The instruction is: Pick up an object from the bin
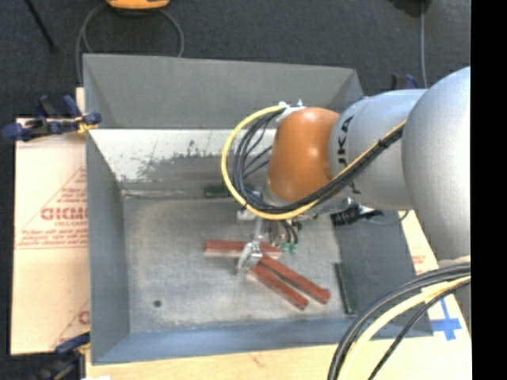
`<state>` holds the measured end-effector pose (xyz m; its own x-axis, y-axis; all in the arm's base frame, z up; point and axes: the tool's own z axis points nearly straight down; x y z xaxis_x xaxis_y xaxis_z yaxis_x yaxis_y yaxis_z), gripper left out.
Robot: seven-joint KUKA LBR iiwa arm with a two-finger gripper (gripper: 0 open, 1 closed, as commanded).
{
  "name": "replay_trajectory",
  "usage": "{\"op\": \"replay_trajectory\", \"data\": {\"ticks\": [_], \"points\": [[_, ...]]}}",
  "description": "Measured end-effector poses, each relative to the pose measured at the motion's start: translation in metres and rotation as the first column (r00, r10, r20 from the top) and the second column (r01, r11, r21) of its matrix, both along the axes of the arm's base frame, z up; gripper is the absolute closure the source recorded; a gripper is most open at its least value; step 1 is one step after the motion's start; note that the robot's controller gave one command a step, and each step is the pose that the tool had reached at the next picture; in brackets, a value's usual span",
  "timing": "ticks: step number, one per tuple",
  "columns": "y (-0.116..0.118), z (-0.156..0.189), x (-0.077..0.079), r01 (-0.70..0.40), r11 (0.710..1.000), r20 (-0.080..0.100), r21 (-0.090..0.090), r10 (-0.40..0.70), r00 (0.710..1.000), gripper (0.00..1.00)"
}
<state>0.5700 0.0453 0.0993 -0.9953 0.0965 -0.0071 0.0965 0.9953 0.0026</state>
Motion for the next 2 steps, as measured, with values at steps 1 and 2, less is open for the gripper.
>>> {"op": "replay_trajectory", "data": {"ticks": [1,2], "points": [[0.0121,-0.0222,0.0001,0.144,0.99,-0.003,-0.004,-0.144,0.99,0.0],[0.003,-0.0224,0.0021,0.103,0.995,-0.002,0.006,-0.103,0.995,0.0]]}}
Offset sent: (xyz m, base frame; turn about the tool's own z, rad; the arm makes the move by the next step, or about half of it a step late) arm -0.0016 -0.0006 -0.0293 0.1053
